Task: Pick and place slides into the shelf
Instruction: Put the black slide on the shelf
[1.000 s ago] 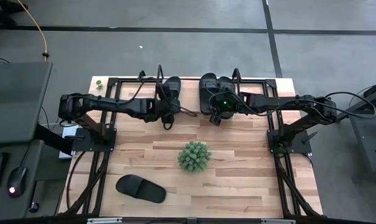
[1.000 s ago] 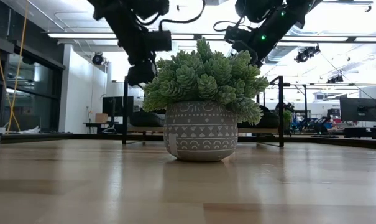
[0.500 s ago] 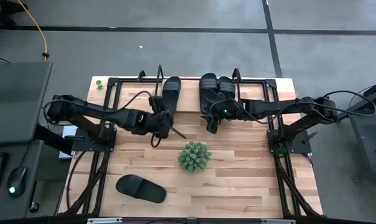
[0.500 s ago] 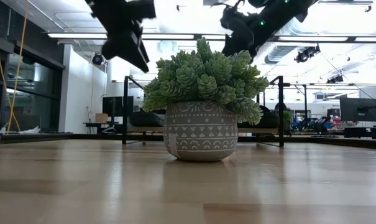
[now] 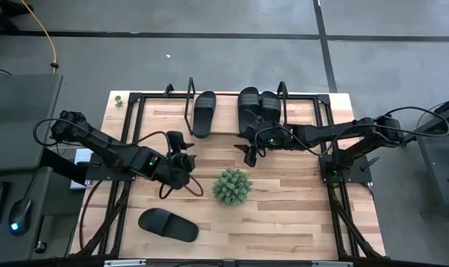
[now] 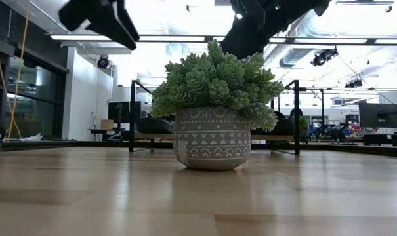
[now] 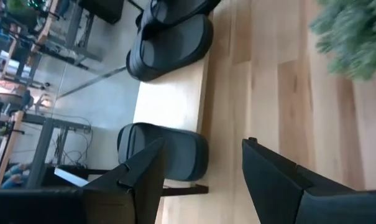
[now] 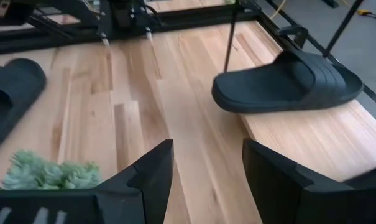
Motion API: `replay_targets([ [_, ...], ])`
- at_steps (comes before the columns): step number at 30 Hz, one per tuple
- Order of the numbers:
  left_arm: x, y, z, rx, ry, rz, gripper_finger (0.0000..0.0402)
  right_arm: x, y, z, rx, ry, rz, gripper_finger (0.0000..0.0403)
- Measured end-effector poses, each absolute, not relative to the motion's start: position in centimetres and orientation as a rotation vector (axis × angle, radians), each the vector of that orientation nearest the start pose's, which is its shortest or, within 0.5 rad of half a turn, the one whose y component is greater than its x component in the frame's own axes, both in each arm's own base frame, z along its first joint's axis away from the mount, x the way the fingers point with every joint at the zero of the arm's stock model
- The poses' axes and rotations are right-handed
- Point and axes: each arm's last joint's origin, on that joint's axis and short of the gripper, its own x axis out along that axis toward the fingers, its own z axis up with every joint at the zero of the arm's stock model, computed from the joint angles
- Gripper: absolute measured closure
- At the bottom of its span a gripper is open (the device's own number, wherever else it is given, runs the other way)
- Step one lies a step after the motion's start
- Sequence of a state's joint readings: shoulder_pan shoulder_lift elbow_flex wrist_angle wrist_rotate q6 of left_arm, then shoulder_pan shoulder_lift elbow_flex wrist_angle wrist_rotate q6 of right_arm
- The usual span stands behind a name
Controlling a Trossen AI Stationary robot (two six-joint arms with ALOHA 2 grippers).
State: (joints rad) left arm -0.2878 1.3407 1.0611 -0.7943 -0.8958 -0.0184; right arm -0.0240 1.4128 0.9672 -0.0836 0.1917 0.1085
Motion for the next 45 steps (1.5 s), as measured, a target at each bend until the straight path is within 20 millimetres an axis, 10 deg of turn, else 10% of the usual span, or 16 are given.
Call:
replay_targets([
  [24,21.1,-11.6,28.0,0.421,0.776,0.354,0.0206,31.1,1.0,26.9,0.046,0.459,-0.164,0.0219],
  [45,19.2,-15.0,27.7,-0.069,0.815,0.236,0.0206,30.7,4.7,26.9,0.014,0.456,-0.089,0.0219],
])
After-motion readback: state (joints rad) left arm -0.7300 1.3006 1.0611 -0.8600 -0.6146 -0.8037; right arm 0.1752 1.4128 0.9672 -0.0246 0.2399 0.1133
